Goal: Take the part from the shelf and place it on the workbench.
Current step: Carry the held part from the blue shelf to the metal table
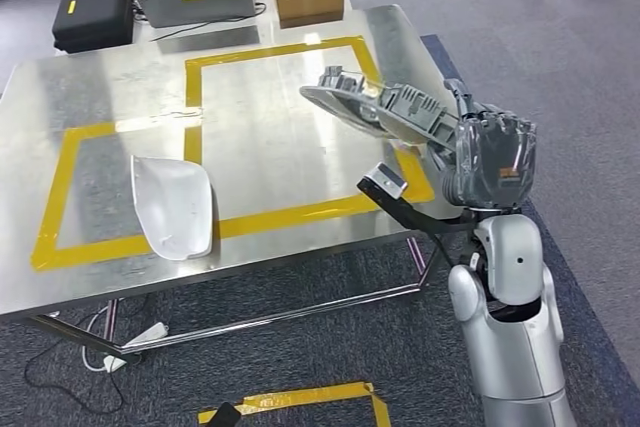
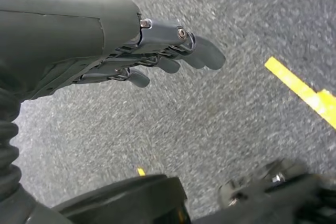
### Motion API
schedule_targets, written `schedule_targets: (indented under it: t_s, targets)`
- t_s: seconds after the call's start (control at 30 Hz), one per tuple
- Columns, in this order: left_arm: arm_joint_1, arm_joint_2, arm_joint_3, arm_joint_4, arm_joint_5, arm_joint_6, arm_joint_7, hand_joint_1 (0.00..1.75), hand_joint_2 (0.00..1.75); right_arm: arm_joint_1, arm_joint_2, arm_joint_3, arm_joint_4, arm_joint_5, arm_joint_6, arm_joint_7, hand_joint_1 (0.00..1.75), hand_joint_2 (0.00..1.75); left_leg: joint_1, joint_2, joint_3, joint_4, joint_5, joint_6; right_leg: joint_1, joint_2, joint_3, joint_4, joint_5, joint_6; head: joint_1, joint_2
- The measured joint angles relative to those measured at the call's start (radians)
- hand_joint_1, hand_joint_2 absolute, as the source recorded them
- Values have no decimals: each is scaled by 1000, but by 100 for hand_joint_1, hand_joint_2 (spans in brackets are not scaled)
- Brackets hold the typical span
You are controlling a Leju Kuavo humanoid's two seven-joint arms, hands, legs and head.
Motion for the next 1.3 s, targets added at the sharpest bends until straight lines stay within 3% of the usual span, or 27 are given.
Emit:
schedule_targets:
  t_s: [0.07, 0.13, 0.57, 1.03, 1.3]
  targets:
    - [2, -1, 0, 0, 1, 0, 0, 0, 175, -1, 0, -2, 4, -7, 5, 2, 175, 175, -3, 6, 35, -71, 7, 5, 4, -2, -2, 2, -3, 5, 1, 0]
    - [4, -4, 0, 0, 1, 0, 0, 0, 175, -1, 0, -7, 10, -10, 10, 6, 175, 175, -4, 5, 41, -87, -2, 5, 7, -4, -4, 1, -3, 4, 2, 0]
    - [6, -6, 0, 0, 5, -1, 4, 0, 175, -6, 2, -68, 82, -52, 39, 30, 175, 175, -6, 2, 42, -87, -4, 18, 6, -6, 10, -25, 7, 23, 2, 0]
    - [1, -6, 0, 0, -25, -9, 20, 0, 175, -29, 2, -228, 247, -36, 16, 60, 175, 175, -6, 2, 48, -87, -3, 20, 6, -6, 15, -25, 7, 25, 1, 0]
    - [-8, -6, 0, 0, -56, -17, 41, 0, 175, -59, 2, -385, 382, 10, -14, 53, 175, 175, -6, 2, 48, -87, -3, 20, 6, -7, 16, -25, 7, 25, 2, 0]
